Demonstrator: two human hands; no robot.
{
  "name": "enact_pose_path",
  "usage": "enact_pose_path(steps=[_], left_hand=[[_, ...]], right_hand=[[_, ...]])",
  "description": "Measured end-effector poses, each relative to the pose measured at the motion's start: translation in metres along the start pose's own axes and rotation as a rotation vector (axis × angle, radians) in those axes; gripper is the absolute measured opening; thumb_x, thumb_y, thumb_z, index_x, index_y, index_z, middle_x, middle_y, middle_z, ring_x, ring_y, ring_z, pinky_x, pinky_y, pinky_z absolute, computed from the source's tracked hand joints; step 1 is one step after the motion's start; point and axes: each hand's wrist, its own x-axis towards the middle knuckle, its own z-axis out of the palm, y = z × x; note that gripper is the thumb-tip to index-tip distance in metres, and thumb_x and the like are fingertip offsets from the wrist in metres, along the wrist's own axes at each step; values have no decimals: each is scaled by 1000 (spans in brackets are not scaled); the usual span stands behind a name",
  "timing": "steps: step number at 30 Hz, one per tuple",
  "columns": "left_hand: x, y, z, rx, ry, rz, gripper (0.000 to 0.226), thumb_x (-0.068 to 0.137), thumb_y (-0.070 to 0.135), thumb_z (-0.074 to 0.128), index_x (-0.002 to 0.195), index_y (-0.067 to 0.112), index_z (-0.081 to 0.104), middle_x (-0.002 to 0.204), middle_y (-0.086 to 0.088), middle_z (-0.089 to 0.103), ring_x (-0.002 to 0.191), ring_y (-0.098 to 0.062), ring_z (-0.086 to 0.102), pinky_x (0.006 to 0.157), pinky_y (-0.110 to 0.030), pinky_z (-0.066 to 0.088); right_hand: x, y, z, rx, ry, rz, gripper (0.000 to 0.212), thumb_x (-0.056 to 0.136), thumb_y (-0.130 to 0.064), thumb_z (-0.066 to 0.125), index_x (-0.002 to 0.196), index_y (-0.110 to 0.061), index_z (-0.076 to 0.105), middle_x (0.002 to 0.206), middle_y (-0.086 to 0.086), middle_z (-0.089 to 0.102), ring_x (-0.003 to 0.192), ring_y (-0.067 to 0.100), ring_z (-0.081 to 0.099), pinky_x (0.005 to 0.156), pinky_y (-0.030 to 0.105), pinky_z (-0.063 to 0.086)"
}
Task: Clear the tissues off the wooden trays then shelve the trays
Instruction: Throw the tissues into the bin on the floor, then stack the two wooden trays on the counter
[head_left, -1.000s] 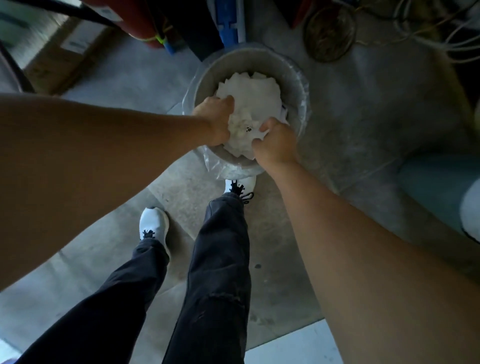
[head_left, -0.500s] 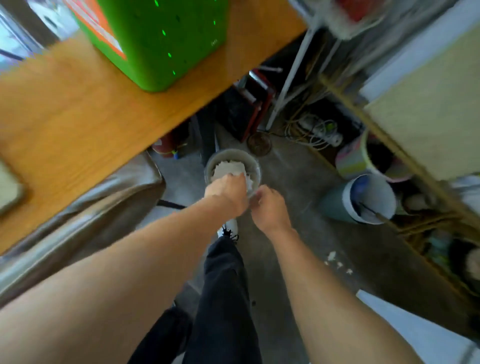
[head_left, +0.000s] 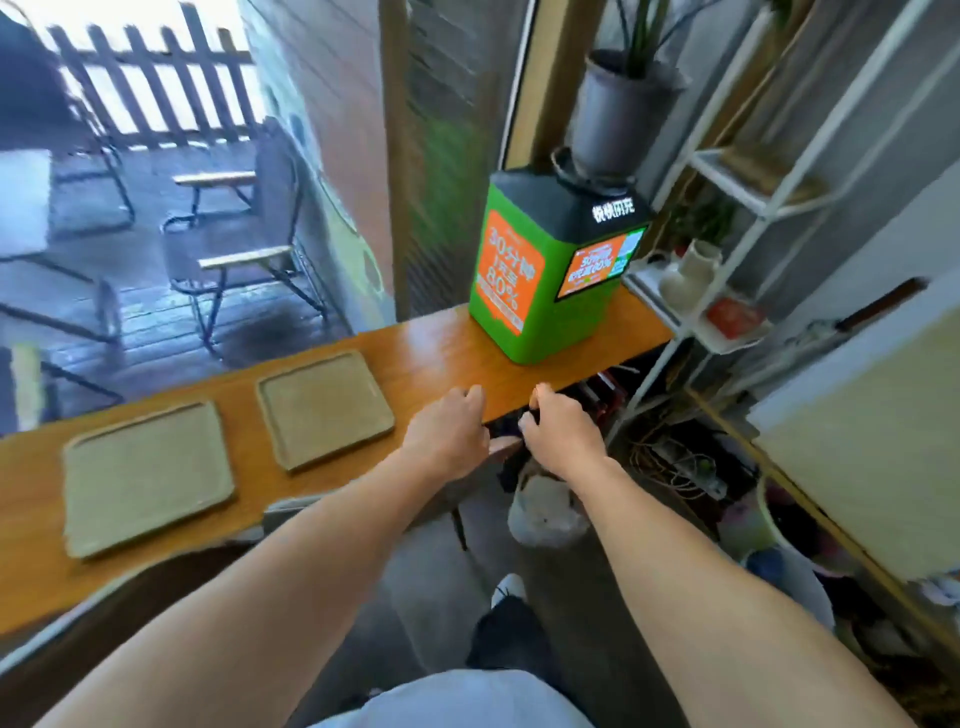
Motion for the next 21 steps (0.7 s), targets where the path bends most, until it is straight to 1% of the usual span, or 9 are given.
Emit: enact_pose_path(steps=[3, 5, 7, 9, 10, 13, 15, 17, 21], left_hand=[[-25, -53, -36, -27, 131, -107, 16, 85, 26, 55, 96, 15, 51, 101, -12, 59, 92, -38, 61, 69, -42, 46], [-45, -90, -54, -34, 177, -228, 17, 88, 28, 52, 100, 15, 53, 103, -12, 59, 95, -36, 62, 73, -42, 48], [-66, -124, -63, -28, 187, -352, 18, 88, 26, 52, 103, 15, 53, 107, -13, 60, 98, -35, 61, 77, -42, 50], [-88, -156, -66, -43, 185, -467, 12, 88, 23, 53, 97, 17, 50, 107, -12, 59, 97, -32, 60, 74, -38, 45], [-97, -170, -65, -51, 180, -521, 9, 88, 23, 52, 94, 19, 47, 106, -12, 59, 95, -31, 59, 72, -37, 42], [-112, -201, -62, -72, 170, -651, 10, 88, 24, 52, 95, 17, 48, 106, -12, 58, 91, -28, 56, 74, -40, 45], [-110, -212, -61, -86, 159, -700, 17, 89, 26, 51, 102, 16, 51, 108, -11, 57, 96, -30, 57, 79, -43, 49], [-102, -219, -61, -99, 156, -725, 18, 88, 26, 51, 103, 16, 52, 107, -10, 56, 96, -31, 57, 81, -44, 51], [-72, -230, -54, -111, 127, -738, 10, 88, 24, 49, 95, 18, 50, 103, -8, 57, 91, -30, 57, 76, -42, 51]], right_hand=[[9, -69, 9, -22, 11, -132, 21, 93, -29, 52, 107, -13, 55, 106, 19, 68, 98, 40, 65, 75, 42, 49], [9, -110, 23, -4, 1, -201, 20, 92, -29, 52, 104, -14, 58, 105, 16, 68, 97, 38, 65, 72, 37, 45], [6, -145, 40, 15, -41, -298, 16, 92, -29, 52, 100, -16, 57, 98, 11, 66, 92, 35, 65, 70, 34, 46], [2, -173, 58, 14, -89, -397, 11, 93, -28, 54, 98, -18, 55, 89, 4, 62, 85, 28, 64, 67, 33, 47], [0, -184, 66, 2, -111, -431, 13, 93, -28, 54, 100, -18, 56, 89, 3, 62, 84, 27, 64, 67, 35, 49], [3, -206, 83, -36, -164, -481, 20, 94, -28, 53, 109, -16, 58, 100, 8, 68, 91, 28, 65, 77, 44, 56], [12, -210, 90, -55, -190, -500, 18, 95, -28, 52, 108, -17, 56, 99, 6, 67, 89, 26, 65, 77, 46, 56], [27, -210, 95, -71, -232, -496, 15, 95, -29, 50, 104, -18, 54, 98, 6, 66, 87, 25, 63, 76, 45, 56], [70, -200, 106, -97, -305, -461, 12, 95, -28, 47, 100, -19, 51, 101, 7, 65, 84, 26, 60, 72, 40, 53]])
